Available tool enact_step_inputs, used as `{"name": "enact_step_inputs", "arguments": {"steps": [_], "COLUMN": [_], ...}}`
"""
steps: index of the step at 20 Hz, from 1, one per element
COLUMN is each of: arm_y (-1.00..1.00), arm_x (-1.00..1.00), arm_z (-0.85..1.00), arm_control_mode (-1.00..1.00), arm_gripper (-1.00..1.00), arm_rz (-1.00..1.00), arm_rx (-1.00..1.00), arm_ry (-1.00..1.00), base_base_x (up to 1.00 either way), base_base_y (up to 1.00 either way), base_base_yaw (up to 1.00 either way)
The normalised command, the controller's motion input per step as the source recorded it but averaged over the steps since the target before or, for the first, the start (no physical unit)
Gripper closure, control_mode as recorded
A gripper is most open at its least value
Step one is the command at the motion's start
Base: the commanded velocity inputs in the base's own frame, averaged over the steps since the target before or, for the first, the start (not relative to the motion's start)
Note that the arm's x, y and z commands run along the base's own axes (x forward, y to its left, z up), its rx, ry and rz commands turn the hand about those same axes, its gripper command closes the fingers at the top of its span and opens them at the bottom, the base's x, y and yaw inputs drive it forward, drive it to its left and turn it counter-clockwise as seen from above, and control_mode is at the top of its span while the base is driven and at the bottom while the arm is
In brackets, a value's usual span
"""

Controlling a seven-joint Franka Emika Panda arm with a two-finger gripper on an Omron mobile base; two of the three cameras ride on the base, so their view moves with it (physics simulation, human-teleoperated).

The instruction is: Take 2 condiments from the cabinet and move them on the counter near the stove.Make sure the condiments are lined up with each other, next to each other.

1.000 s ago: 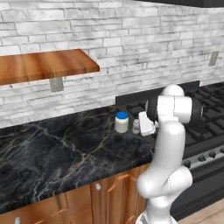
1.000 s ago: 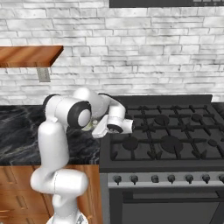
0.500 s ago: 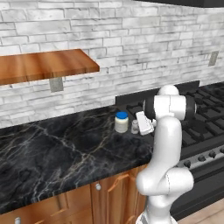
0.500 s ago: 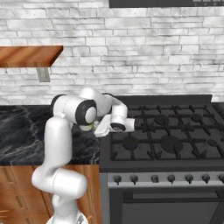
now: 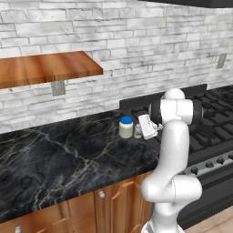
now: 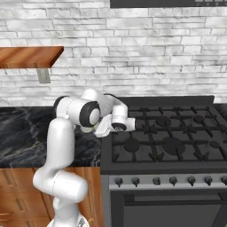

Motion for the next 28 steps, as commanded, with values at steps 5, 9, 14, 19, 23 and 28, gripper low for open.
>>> {"name": "enact_step_inputs", "arguments": {"steps": [5, 9, 14, 19, 23, 28], "arm_y": [0.42, 0.46, 0.46, 0.48, 0.2, -0.07], "arm_x": [0.05, 0.06, 0.04, 0.03, 0.01, 0.0], "arm_z": [-0.18, -0.2, -0.21, -0.22, -0.11, 0.0], "arm_control_mode": [-1.0, -1.0, -1.0, -1.0, -1.0, -1.0], "arm_gripper": [1.0, 1.0, 1.0, 1.0, -1.0, -1.0], "arm_rz": [0.03, 0.03, 0.04, 0.05, 0.06, 0.05], "arm_rx": [0.0, 0.0, 0.0, 0.0, 0.02, 0.06], "arm_ry": [-0.05, -0.01, -0.01, 0.0, -0.01, -0.03], "base_base_x": [0.0, 0.0, 0.0, 0.0, 0.0, 0.0], "base_base_y": [0.0, 0.0, 0.0, 0.0, 0.0, 0.0], "base_base_yaw": [0.0, 0.0, 0.0, 0.0, 0.0, 0.0]}}
